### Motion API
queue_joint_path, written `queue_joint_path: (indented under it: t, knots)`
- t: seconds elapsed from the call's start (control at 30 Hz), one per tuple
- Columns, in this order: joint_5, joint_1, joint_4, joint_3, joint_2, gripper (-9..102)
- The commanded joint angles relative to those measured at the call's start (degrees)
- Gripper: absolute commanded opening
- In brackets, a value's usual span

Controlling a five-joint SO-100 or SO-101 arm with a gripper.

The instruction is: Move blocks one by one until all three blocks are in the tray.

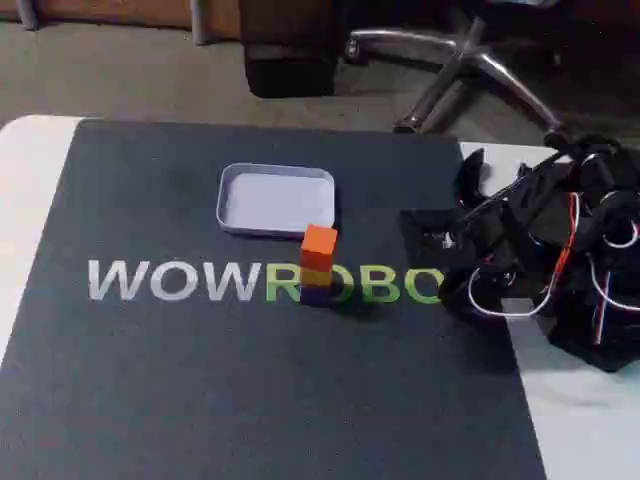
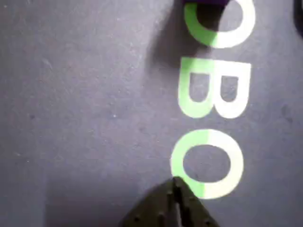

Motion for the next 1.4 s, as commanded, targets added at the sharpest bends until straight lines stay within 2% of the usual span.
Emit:
queue_joint_path:
  t: [0.0, 0.4, 0.6, 0.77, 0.87, 1.17, 1.37]
  knots:
    - [-1.1, -8.2, 1.1, -0.3, 0.2, -8]
    - [-1.7, -7.6, 0.7, -0.3, 0.2, -8]
    - [-8.4, -3.0, -0.1, -2.7, 0.2, -8]
    - [-8.5, -1.5, 6.2, -12.8, 0.2, -8]
    - [-7.3, -2.3, 11.8, -19.1, 0.1, -8]
    - [-3.3, -6.6, 14.7, -25.5, -0.9, -8]
    - [2.3, -8.5, 13.7, -33.6, -8.7, -8]
